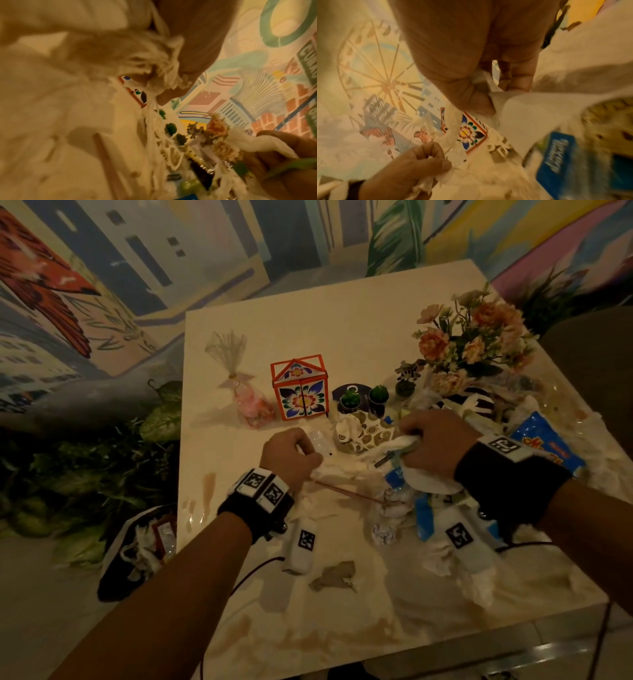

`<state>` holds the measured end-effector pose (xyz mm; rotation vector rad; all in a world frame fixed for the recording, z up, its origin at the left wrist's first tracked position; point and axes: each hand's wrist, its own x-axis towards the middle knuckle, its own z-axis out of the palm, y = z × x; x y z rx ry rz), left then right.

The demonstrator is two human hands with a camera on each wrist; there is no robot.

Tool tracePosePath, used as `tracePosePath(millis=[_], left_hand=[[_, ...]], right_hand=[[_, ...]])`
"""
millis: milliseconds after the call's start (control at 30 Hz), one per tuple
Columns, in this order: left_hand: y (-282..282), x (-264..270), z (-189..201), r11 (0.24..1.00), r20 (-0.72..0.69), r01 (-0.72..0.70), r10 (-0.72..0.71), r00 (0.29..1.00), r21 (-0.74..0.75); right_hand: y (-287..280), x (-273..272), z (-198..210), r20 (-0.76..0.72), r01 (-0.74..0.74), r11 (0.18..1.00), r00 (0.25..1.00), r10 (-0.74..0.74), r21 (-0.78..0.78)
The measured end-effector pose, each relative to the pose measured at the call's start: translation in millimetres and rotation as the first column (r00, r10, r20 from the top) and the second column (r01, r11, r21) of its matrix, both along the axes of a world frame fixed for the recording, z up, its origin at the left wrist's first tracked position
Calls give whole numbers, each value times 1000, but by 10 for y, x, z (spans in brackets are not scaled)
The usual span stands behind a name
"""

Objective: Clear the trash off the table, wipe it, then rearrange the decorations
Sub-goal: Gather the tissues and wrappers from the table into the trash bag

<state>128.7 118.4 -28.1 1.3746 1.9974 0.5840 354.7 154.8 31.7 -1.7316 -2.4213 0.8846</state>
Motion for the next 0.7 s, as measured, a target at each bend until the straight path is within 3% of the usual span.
tracePosePath(millis=[167, 267, 400, 533, 700], left_hand=[[-7, 20, 399, 989, 220, -81, 52, 974, 127], [23, 32, 632, 970, 309, -115, 45, 950, 213], [66, 3, 857, 916, 286, -140, 29, 958, 377], [29, -82, 1030, 888, 172, -69, -12, 985, 455], [-24, -439, 1154, 839, 195, -187, 100, 976, 511]], right_hand=[[5, -22, 346, -200, 83, 991, 978, -60, 105], [36, -89, 431, -248, 97, 990, 966, -70, 100], [31, -171, 374, -259, 134, 990, 959, -118, 48], [-33, -249, 318, -297, 150, 988, 946, -132, 39], [-53, -373, 410, -285, 109, 992, 954, -89, 57]])
